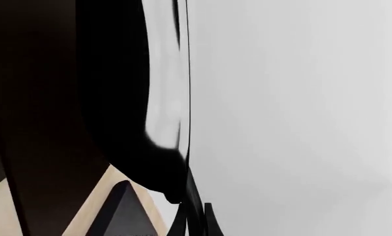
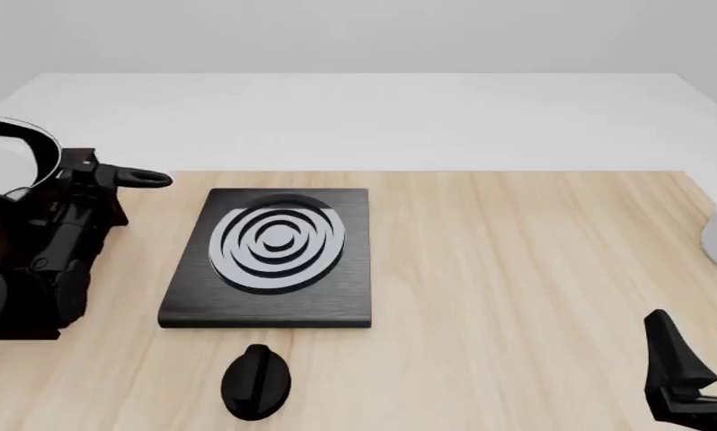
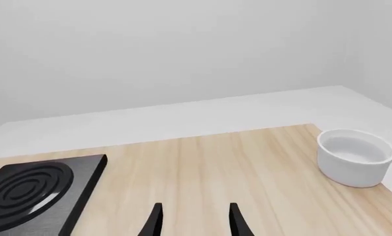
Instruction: Put the frying pan on top of the cabinet.
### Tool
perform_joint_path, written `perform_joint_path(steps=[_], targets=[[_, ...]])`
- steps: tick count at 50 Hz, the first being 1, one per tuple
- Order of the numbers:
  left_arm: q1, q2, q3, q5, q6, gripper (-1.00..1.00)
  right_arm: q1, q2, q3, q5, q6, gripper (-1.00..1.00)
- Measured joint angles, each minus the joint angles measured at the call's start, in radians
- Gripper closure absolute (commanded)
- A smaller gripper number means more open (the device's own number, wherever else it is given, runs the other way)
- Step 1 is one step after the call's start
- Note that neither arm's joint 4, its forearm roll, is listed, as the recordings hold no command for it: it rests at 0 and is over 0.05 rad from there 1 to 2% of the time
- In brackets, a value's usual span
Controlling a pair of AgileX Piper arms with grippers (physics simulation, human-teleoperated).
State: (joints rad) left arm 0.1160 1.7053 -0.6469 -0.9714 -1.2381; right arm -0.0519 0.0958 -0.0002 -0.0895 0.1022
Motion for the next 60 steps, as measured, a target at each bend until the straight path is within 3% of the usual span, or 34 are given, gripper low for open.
perform_joint_path(steps=[49, 50, 60], targets=[[0.009, 0.073, 0.01, -0.075, -0.056, 1.0, 0.003, 0.013, 0.0, -0.011, -0.01, -1.0], [0.009, 0.072, 0.011, -0.076, -0.056, -1.0, 0.003, 0.013, 0.0, -0.011, -0.01, -1.0], [0.012, 0.052, 0.02, -0.098, -0.053, -1.0, 0.004, 0.009, 0.0, -0.007, -0.011, -1.0]])
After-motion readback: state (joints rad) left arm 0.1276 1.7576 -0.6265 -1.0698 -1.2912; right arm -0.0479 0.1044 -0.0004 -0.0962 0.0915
